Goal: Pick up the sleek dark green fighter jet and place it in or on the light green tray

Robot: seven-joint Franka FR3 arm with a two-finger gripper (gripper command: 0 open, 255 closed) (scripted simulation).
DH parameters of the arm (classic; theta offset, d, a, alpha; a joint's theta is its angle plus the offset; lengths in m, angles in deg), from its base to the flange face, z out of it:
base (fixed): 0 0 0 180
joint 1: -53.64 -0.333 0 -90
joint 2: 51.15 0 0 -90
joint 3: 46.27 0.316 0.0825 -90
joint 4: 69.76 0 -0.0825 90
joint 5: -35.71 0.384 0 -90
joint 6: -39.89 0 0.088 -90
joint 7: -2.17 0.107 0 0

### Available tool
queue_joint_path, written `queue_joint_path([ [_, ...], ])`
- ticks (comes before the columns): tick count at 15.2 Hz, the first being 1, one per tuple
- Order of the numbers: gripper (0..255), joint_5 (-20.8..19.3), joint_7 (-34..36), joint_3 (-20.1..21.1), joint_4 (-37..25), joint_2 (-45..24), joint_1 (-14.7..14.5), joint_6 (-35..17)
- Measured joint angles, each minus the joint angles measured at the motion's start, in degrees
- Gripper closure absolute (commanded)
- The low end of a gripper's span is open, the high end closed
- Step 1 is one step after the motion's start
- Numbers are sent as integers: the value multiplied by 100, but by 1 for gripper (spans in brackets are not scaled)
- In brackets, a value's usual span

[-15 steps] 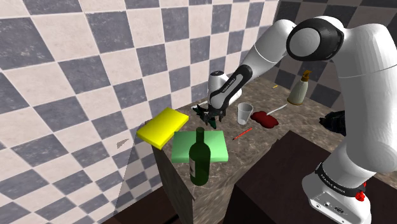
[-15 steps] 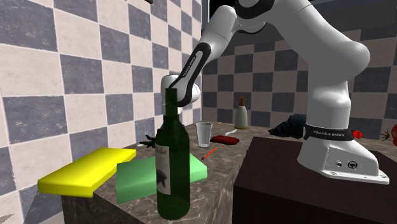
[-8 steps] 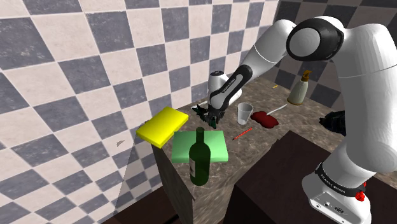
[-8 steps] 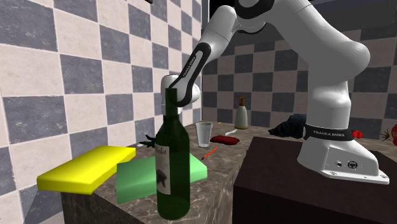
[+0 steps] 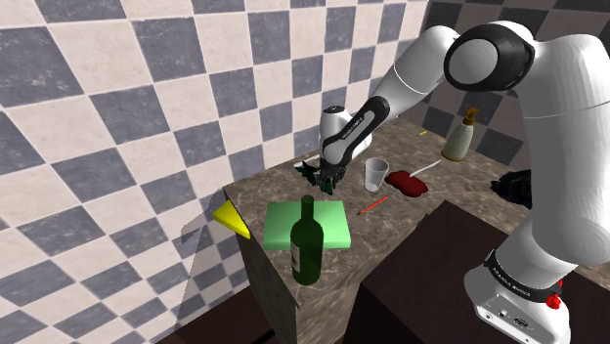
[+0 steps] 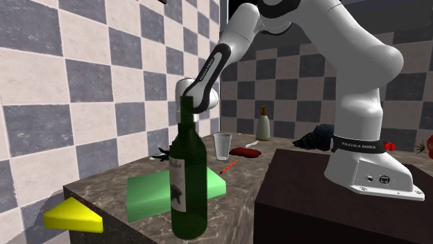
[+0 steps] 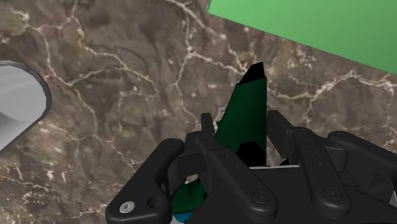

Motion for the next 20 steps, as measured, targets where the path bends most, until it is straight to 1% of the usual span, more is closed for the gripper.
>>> queue_joint_path([
  [20,255,196,-152,147,125,1248,109,1119],
])
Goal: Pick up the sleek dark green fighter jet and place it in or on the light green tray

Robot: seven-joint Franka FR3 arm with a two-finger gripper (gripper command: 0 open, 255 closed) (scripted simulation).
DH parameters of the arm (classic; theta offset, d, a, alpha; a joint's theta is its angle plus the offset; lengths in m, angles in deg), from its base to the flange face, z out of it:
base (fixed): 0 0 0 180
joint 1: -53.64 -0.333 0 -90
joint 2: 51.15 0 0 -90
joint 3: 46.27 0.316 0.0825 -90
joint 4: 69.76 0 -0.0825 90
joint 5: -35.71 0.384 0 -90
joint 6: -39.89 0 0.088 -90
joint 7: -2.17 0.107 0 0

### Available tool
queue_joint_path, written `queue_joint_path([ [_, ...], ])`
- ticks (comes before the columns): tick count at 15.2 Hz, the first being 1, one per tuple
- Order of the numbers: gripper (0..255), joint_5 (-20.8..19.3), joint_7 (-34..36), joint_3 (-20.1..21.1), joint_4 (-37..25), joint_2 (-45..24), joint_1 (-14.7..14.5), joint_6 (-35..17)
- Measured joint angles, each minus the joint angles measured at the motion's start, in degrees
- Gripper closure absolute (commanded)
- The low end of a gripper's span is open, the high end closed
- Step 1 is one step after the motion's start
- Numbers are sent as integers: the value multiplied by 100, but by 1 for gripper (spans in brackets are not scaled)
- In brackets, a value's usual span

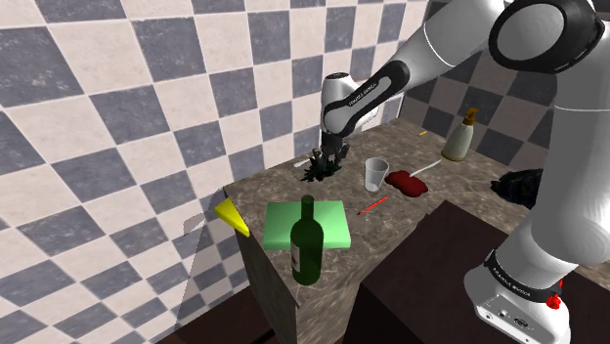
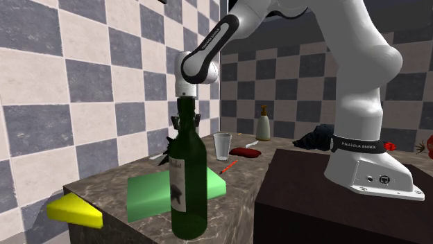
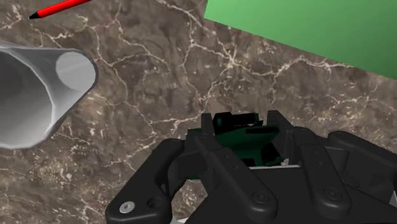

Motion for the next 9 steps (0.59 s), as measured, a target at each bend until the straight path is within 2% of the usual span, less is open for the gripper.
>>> queue_joint_path([
  [5,255,-13,450,135,569,423,-292,-130],
  [9,255,-57,989,292,970,655,-634,-286],
])
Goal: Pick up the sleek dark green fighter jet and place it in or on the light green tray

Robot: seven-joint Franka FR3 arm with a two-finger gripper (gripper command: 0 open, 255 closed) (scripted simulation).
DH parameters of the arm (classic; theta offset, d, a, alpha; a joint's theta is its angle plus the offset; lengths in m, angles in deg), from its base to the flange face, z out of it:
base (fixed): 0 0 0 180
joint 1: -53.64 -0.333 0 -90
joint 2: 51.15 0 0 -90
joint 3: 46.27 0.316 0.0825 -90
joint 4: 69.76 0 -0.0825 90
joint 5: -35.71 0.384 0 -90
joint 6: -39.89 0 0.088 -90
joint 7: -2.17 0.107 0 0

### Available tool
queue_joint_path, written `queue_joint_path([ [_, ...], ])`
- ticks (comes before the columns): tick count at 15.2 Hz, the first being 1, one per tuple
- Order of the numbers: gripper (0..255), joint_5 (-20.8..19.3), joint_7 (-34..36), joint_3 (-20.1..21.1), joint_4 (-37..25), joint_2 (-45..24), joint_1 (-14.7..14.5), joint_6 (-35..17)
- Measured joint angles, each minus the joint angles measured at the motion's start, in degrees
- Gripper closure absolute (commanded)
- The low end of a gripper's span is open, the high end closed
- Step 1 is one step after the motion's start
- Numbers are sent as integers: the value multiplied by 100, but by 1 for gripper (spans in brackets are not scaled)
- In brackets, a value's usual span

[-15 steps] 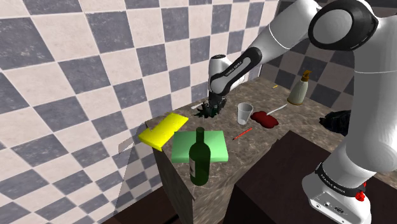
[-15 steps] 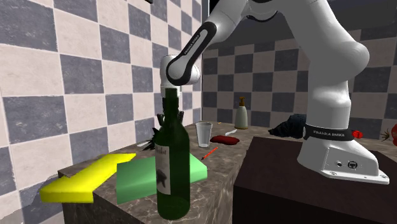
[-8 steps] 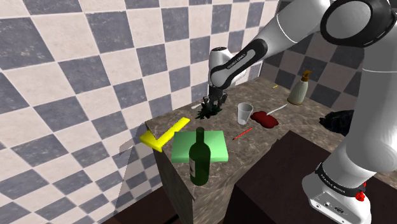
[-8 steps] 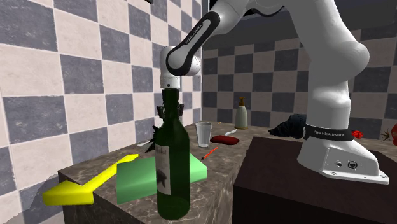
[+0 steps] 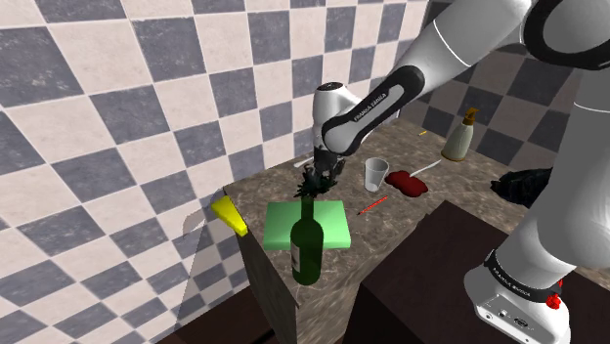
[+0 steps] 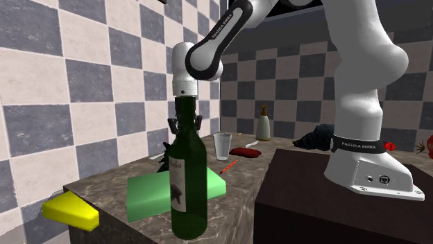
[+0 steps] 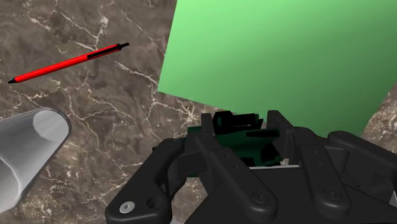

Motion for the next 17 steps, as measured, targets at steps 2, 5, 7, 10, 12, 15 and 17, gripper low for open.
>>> queue_joint_path([
  [2,255,-16,256,79,142,89,-158,-48],
  [5,255,-36,692,221,440,265,-422,-152],
  [7,255,-48,979,320,605,363,-595,-220],
  [10,255,-80,1422,468,746,436,-862,-277],
  [12,255,-105,1680,551,724,428,-1018,-255],
  [15,255,-190,1854,560,746,294,-1106,-404],
  [17,255,-267,1918,530,750,147,-1133,-546],
])
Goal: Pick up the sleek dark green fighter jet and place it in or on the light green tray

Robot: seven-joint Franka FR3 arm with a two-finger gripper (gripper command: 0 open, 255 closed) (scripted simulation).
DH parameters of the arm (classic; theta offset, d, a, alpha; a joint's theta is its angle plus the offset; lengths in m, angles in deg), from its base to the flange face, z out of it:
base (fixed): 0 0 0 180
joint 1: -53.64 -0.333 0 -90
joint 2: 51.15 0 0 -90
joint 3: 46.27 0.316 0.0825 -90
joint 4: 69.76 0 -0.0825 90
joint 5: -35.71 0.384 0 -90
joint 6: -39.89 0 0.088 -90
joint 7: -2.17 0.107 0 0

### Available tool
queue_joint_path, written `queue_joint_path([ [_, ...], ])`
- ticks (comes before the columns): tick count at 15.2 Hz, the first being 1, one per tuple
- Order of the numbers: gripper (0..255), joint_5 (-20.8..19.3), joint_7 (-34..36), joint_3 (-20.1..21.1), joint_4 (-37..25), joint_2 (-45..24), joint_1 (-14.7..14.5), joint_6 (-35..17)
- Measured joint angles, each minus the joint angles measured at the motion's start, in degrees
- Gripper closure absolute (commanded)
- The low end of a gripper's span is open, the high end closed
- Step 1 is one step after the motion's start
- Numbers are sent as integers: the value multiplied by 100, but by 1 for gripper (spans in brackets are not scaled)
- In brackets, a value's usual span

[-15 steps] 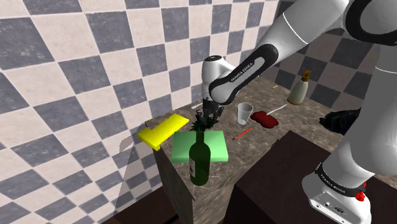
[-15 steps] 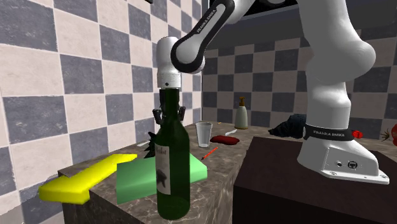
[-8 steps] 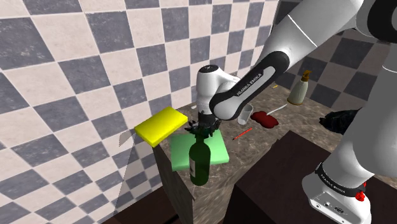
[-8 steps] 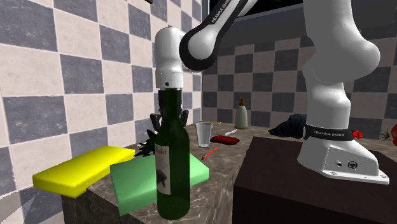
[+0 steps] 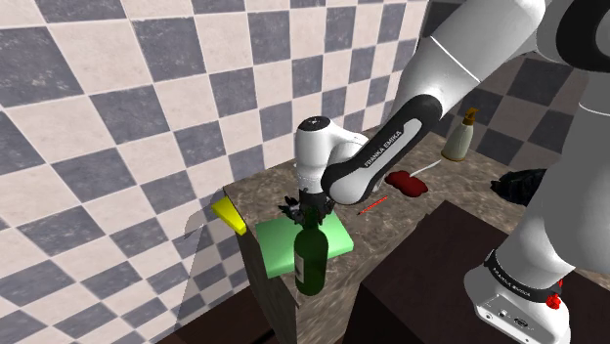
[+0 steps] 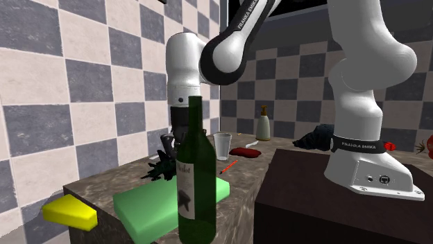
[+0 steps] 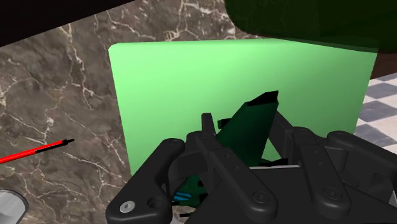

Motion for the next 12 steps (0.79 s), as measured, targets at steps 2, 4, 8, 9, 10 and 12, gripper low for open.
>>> queue_joint_path([
  [2,255,-70,59,-28,9,-128,-29,-127],
  [4,255,-150,124,-67,-32,-289,-64,-239],
  [8,255,-292,233,-152,-31,-553,-124,-495],
  [9,255,-308,242,-164,-41,-589,-130,-521],
  [10,255,-315,246,-169,-40,-600,-132,-533],
  [12,255,-320,247,-173,-40,-610,-132,-544],
])
